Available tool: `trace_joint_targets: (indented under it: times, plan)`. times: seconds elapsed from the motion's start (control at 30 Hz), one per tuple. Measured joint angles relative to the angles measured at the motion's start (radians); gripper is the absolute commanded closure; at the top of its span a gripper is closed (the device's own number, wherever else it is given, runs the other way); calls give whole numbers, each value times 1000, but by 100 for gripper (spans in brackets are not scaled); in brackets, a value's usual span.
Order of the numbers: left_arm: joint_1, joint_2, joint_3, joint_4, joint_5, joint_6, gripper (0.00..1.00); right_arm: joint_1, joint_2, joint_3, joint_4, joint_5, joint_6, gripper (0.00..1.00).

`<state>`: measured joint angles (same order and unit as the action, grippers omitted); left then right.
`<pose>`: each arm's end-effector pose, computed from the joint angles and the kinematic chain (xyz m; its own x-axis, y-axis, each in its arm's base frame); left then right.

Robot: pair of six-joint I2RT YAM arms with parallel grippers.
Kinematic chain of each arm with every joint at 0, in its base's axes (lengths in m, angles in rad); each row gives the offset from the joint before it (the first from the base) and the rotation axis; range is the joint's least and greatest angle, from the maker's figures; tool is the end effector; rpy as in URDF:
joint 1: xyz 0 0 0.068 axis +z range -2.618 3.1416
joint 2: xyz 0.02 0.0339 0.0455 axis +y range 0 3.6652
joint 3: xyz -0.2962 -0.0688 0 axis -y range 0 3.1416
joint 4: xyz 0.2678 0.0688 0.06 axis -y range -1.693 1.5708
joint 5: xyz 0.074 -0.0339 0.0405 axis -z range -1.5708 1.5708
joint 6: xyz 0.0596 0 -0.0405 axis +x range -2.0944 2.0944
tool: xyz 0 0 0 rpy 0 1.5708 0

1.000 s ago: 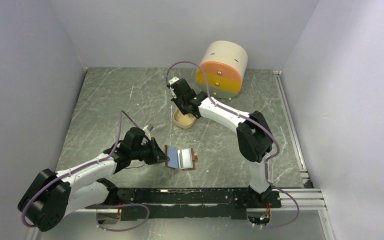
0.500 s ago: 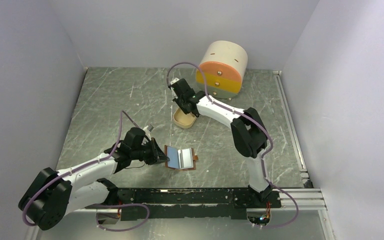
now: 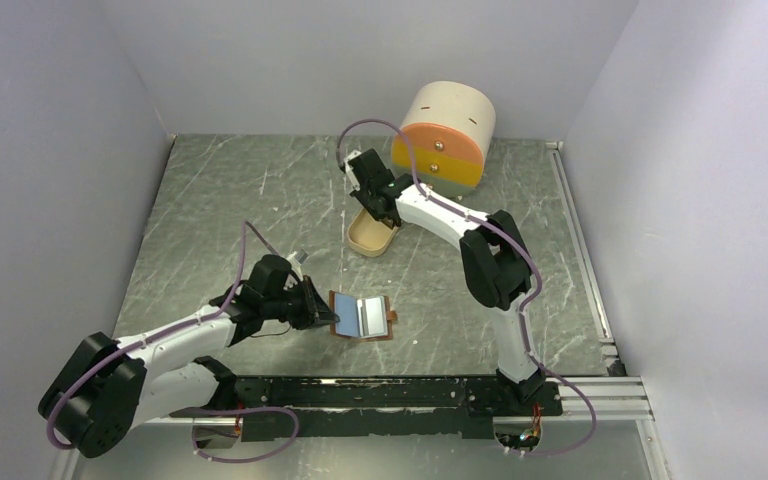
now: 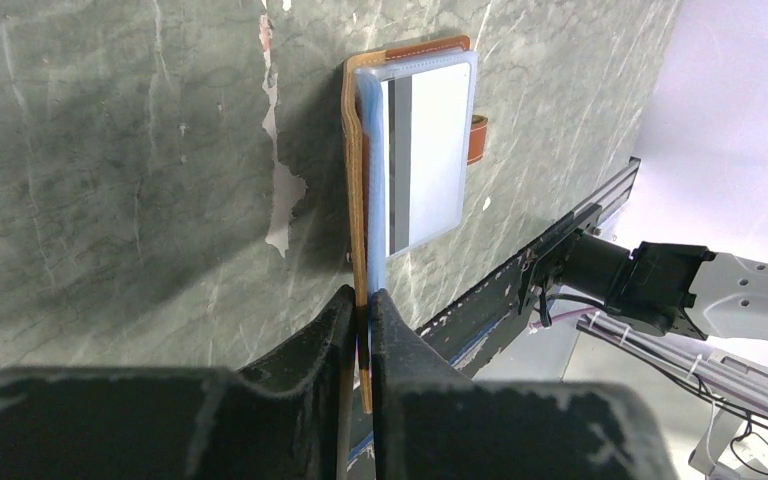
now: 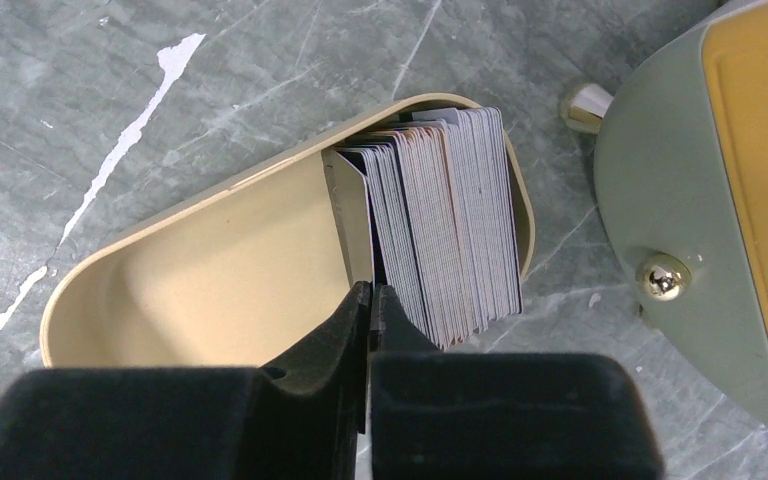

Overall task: Put the credit cards into the card holder
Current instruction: Pick up the credit card from the storage box.

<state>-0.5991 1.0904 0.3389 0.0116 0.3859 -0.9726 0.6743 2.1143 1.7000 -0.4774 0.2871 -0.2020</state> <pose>0.1651 -0.1399 0.1501 -0.9350 -0.2886 -0.2062 -0.0366 0.6568 -0.7532 0.4205 0.3145 0.2121 -0.5032 -0.6485 -0.5711 -0.5725 0.7453 -0.3419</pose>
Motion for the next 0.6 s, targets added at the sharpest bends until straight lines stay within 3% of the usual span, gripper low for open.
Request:
trace_joint_targets:
  times: [0.1, 0.23, 0.4, 0.6]
  plan:
    - [0, 2, 0, 0, 0, 0, 86, 0, 0, 0, -1, -4, -5, 92]
    - [0, 2, 0, 0, 0, 0, 86, -2, 0, 2, -3, -4, -8, 100]
    - [0, 2, 0, 0, 0, 0, 86, -2, 0, 8, -16, -34, -7, 100]
    - [0, 12, 0, -2, -2, 3, 76, -3, -40, 5, -47, -92, 26, 100]
